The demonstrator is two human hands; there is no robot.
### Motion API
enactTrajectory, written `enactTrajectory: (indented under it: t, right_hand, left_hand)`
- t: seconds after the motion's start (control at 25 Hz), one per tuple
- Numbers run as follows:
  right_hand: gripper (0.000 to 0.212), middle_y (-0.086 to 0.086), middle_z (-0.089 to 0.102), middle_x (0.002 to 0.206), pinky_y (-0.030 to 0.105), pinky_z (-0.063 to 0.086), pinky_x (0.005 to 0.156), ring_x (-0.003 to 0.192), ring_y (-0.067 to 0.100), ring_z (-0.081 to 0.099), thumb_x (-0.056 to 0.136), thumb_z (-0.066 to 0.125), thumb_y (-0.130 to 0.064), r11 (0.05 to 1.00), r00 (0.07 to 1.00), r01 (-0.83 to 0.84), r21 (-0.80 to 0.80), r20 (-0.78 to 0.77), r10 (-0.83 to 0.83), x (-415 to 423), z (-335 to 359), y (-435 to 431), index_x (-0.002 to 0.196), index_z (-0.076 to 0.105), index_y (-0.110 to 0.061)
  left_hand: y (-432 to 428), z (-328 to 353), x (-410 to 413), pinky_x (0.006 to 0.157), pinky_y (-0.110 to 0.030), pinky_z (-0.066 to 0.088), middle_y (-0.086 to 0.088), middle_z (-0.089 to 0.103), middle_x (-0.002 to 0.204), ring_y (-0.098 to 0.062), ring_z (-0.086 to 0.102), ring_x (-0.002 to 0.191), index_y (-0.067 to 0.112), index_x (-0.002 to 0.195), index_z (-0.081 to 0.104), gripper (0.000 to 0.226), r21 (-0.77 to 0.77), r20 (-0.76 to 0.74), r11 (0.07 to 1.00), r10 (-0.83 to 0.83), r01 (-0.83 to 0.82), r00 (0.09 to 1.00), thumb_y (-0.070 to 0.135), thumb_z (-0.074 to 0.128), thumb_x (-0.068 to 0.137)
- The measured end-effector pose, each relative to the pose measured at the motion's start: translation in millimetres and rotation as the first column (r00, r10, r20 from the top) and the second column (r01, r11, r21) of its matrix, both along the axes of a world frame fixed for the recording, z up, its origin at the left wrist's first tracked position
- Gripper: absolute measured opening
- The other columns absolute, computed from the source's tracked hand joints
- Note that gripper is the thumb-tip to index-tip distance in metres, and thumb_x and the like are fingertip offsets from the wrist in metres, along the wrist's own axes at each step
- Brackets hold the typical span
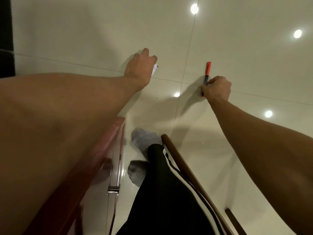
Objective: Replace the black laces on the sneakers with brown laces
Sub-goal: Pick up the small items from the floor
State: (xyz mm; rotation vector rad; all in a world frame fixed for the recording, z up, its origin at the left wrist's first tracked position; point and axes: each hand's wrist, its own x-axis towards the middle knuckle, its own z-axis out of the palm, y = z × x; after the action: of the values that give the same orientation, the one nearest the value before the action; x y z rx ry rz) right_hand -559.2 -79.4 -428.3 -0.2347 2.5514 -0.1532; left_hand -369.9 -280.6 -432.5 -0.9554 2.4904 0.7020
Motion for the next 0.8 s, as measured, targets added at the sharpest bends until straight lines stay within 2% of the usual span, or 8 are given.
enactTrajectory:
  t: [0.12, 0.24, 0.36, 0.56, 0.68, 0.8]
  right_hand:
    - [0.025, 0.011, 0.074, 0.102, 0.040, 0.063, 0.084, 0.089, 0.029, 0.072, 0.084, 0.077, -0.019, 1.000, 1.000, -0.010, 0.005, -0.010, 0.010, 2, -6, 1, 0.108, 0.074, -0.012]
    - [0.024, 0.011, 0.073, 0.104, 0.042, 0.062, 0.086, 0.092, 0.030, 0.072, 0.086, 0.077, -0.015, 1.000, 1.000, -0.018, 0.016, -0.025, 0.018, 1, -11, 0, 0.109, 0.074, -0.011]
    - [0.022, 0.010, 0.072, 0.102, 0.041, 0.062, 0.086, 0.091, 0.030, 0.071, 0.086, 0.077, -0.013, 1.000, 1.000, -0.015, 0.017, -0.016, 0.015, 2, -12, -1, 0.108, 0.074, -0.010]
    - [0.018, 0.008, 0.073, 0.097, 0.043, 0.065, 0.083, 0.085, 0.028, 0.074, 0.084, 0.079, -0.015, 0.999, 1.000, 0.004, -0.040, 0.026, -0.003, 13, -6, -9, 0.102, 0.074, -0.013]
    - [0.019, 0.004, 0.072, 0.092, 0.040, 0.065, 0.080, 0.080, 0.025, 0.075, 0.084, 0.080, -0.013, 0.996, 0.999, 0.003, -0.090, 0.047, 0.001, 19, 9, -22, 0.102, 0.074, -0.013]
    - [0.021, 0.002, 0.070, 0.086, 0.037, 0.066, 0.075, 0.070, 0.021, 0.075, 0.083, 0.080, -0.010, 0.989, 0.997, 0.016, -0.147, 0.072, -0.005, 26, 38, -42, 0.103, 0.073, -0.013]
  left_hand:
    - [0, -4, 0, 0.076, -0.048, 0.052, -0.021, 0.054, 0.122, -0.043, 0.061, 0.097, 0.002, 0.113, 0.066, 0.027, -0.015, -0.007, 0.999, -0.038, 0.038, 0.999, -0.006, 0.063, 0.087]
    - [-3, -7, 2, 0.075, -0.047, 0.052, -0.021, 0.058, 0.114, -0.042, 0.062, 0.092, 0.002, 0.105, 0.070, 0.018, -0.019, -0.023, 1.000, -0.020, 0.020, 1.000, 0.002, 0.069, 0.087]
    - [-3, -10, 4, 0.080, -0.048, 0.055, -0.022, 0.061, 0.114, -0.044, 0.065, 0.095, 0.004, 0.105, 0.073, 0.017, -0.017, -0.009, 1.000, 0.014, -0.014, 1.000, 0.010, 0.069, 0.090]
    - [-7, -6, 0, 0.085, -0.049, 0.059, -0.021, 0.070, 0.112, -0.044, 0.068, 0.098, 0.010, 0.106, 0.078, 0.021, 0.011, 0.012, 0.994, 0.110, -0.111, 0.994, 0.009, 0.071, 0.087]
    - [-8, 8, 1, 0.083, -0.045, 0.060, -0.016, 0.072, 0.110, -0.040, 0.070, 0.095, 0.015, 0.104, 0.080, 0.023, 0.057, 0.003, 0.980, 0.193, -0.193, 0.981, 0.007, 0.074, 0.084]
    - [-10, 39, 5, 0.077, -0.035, 0.056, -0.009, 0.075, 0.103, -0.032, 0.070, 0.091, 0.020, 0.098, 0.080, 0.016, 0.098, -0.038, 0.963, 0.257, -0.252, 0.966, 0.015, 0.077, 0.083]
